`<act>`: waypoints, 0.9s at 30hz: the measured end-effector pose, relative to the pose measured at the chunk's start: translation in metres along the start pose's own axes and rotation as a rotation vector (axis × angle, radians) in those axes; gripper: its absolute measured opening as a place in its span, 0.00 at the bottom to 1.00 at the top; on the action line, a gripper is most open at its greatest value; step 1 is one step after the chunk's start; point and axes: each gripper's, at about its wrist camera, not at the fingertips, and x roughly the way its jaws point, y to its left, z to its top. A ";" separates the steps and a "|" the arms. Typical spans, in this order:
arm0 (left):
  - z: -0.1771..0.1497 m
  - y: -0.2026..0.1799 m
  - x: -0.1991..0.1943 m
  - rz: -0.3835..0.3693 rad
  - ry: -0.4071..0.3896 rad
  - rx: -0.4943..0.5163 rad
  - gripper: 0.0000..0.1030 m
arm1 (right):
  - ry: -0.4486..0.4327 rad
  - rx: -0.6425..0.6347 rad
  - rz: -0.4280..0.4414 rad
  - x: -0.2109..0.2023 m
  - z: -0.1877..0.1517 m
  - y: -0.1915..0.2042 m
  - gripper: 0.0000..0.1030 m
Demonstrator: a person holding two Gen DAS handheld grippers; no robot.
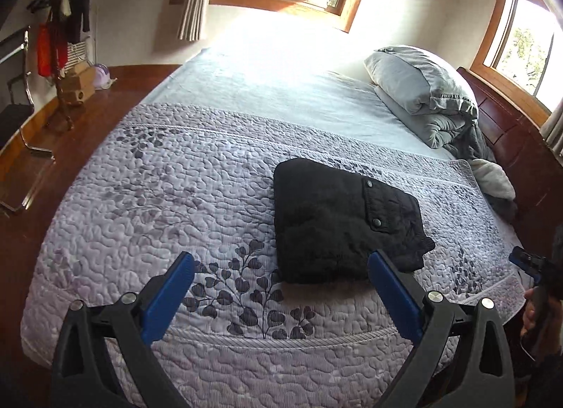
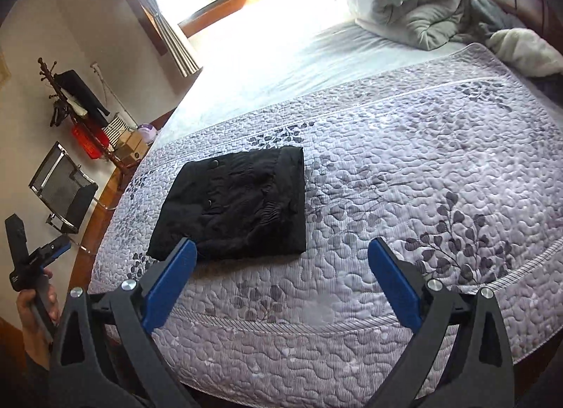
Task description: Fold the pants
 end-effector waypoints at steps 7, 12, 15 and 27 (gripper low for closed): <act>-0.026 -0.035 -0.052 0.085 -0.009 0.046 0.96 | -0.086 -0.076 -0.052 -0.069 -0.018 0.050 0.95; -0.041 -0.059 -0.086 0.085 -0.014 0.064 0.96 | -0.062 -0.142 -0.062 -0.097 -0.037 0.084 0.95; -0.050 -0.074 -0.103 0.094 -0.012 0.086 0.96 | -0.059 -0.189 -0.065 -0.110 -0.046 0.104 0.95; -0.065 -0.098 -0.156 0.189 -0.054 0.111 0.96 | -0.054 -0.225 -0.027 -0.133 -0.063 0.143 0.96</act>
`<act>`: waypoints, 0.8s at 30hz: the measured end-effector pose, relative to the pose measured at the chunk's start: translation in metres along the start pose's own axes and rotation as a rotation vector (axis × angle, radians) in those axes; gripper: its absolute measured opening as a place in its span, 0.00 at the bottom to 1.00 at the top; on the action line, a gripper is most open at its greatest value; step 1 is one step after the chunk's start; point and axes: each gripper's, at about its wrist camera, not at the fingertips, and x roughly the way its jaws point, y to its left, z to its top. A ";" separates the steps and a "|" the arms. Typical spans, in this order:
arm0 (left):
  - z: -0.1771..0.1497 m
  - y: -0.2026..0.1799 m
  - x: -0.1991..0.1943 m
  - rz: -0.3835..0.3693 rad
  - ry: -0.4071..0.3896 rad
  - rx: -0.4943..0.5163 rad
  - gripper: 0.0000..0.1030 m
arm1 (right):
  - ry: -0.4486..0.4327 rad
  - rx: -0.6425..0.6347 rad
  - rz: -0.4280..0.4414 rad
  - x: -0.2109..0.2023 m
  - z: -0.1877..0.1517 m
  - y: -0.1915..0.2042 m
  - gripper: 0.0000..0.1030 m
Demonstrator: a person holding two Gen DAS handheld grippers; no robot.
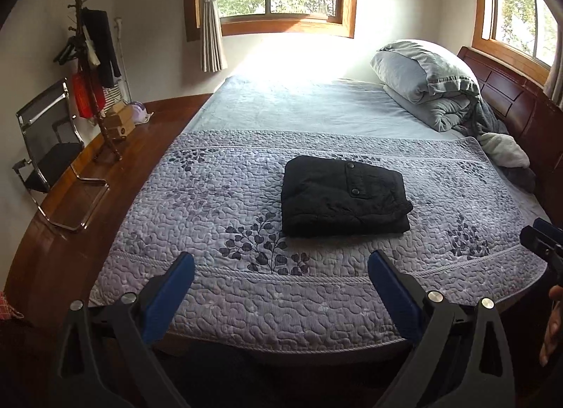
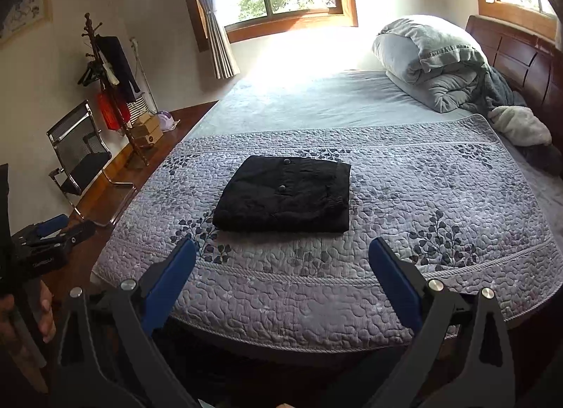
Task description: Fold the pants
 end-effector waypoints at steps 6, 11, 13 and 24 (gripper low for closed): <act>0.003 0.002 -0.015 -0.091 -0.044 -0.036 0.96 | -0.004 0.010 -0.005 -0.002 -0.001 -0.001 0.96; 0.007 0.006 -0.014 -0.093 -0.050 -0.063 0.96 | -0.007 0.005 -0.021 0.000 -0.003 -0.001 0.96; 0.006 0.006 -0.015 -0.021 -0.067 -0.049 0.96 | -0.010 0.007 -0.023 0.001 -0.004 -0.001 0.96; 0.007 0.001 -0.018 0.038 -0.073 -0.010 0.96 | -0.009 -0.003 -0.017 0.003 -0.001 0.003 0.96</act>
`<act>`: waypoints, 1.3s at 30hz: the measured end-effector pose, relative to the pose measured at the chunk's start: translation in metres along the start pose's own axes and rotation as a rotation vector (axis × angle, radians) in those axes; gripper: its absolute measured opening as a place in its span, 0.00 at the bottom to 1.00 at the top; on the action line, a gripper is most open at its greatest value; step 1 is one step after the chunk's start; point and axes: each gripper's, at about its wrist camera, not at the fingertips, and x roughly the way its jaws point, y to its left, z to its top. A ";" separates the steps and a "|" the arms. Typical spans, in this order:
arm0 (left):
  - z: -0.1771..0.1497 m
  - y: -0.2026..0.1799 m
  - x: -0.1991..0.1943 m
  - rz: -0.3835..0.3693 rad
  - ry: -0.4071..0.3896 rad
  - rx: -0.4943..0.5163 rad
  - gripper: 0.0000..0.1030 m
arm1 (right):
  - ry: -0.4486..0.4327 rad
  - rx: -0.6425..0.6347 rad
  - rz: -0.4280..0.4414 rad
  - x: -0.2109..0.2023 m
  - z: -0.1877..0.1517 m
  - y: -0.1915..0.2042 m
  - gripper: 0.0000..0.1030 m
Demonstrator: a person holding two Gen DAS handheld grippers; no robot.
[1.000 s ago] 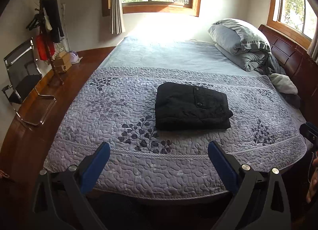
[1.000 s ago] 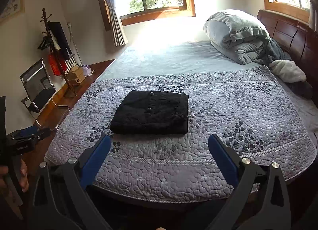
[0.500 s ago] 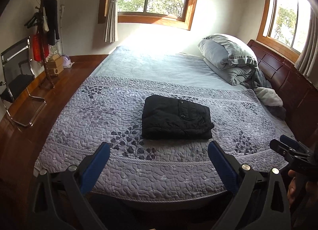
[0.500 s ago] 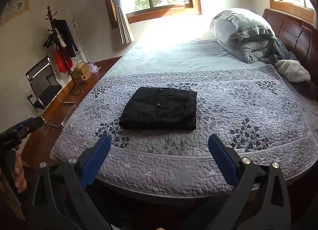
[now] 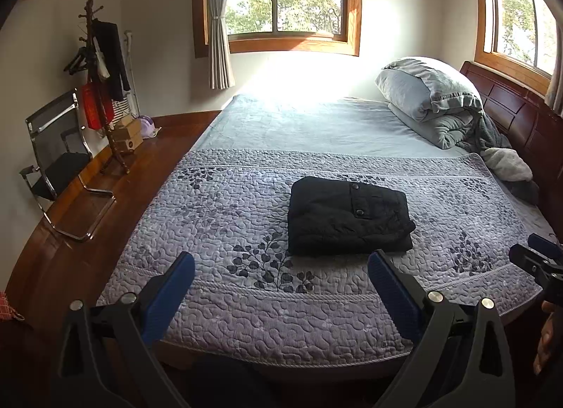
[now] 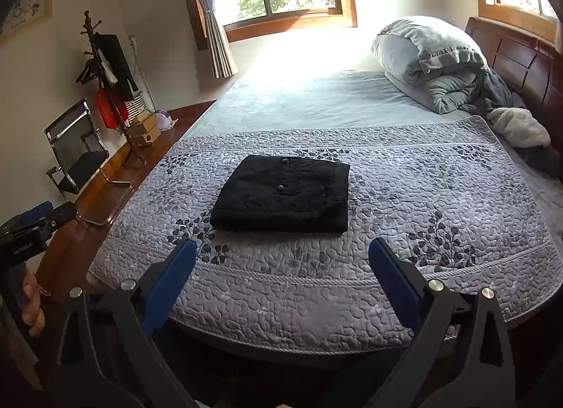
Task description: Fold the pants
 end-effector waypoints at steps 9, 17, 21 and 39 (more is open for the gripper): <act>-0.001 0.002 0.001 -0.030 0.018 -0.002 0.96 | 0.006 -0.007 -0.002 0.000 -0.002 0.005 0.96; -0.001 0.006 -0.001 -0.021 0.021 -0.005 0.96 | -0.003 -0.008 -0.018 -0.001 0.002 0.007 0.96; -0.004 0.006 0.000 -0.015 0.024 0.003 0.96 | -0.011 -0.015 -0.055 -0.004 0.004 0.008 0.96; -0.016 -0.022 -0.001 -0.054 0.053 0.064 0.96 | -0.048 -0.004 -0.099 -0.019 0.005 -0.001 0.96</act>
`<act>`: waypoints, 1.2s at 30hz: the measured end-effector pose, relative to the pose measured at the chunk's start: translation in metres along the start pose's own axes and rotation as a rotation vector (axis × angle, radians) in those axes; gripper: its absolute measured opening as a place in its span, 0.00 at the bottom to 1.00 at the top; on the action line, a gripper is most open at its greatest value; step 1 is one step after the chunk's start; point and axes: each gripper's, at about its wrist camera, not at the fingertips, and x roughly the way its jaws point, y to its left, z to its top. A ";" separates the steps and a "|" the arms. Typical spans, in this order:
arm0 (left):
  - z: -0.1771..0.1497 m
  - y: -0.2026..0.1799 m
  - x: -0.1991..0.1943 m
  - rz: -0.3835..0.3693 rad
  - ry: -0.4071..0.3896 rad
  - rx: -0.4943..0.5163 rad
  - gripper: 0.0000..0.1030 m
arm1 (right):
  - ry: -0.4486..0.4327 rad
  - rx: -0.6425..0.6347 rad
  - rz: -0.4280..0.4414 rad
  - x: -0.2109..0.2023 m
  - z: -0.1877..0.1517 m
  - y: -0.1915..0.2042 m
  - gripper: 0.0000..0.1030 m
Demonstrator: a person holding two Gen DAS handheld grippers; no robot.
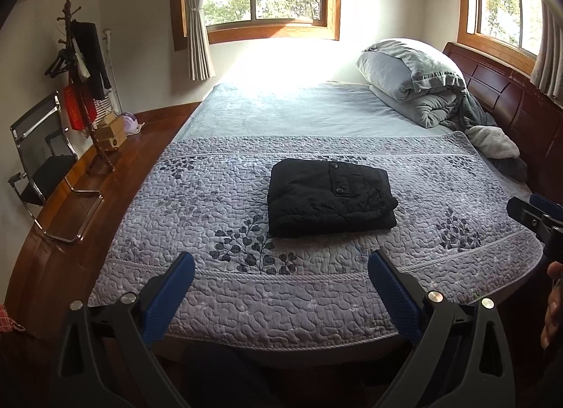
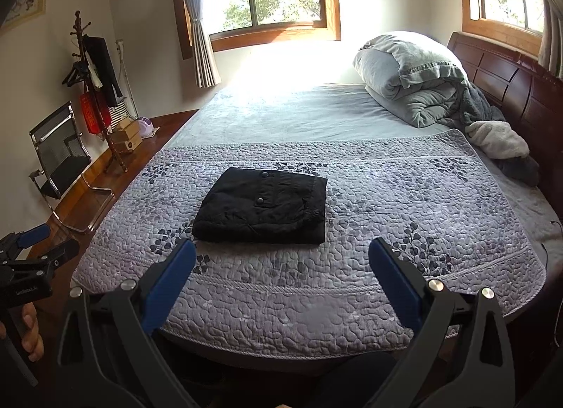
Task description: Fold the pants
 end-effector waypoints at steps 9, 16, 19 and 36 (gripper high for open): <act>-0.003 -0.007 0.003 -0.002 0.010 0.007 0.96 | 0.003 0.005 0.002 -0.001 -0.003 -0.003 0.96; -0.002 -0.008 0.001 0.005 0.009 0.006 0.96 | -0.002 0.004 0.013 -0.002 -0.005 -0.003 0.96; -0.002 -0.007 0.001 0.005 0.011 0.004 0.96 | 0.003 0.004 0.012 -0.001 -0.006 -0.003 0.96; 0.004 -0.005 0.011 0.001 0.022 -0.013 0.96 | 0.017 -0.007 0.021 0.012 -0.001 0.000 0.96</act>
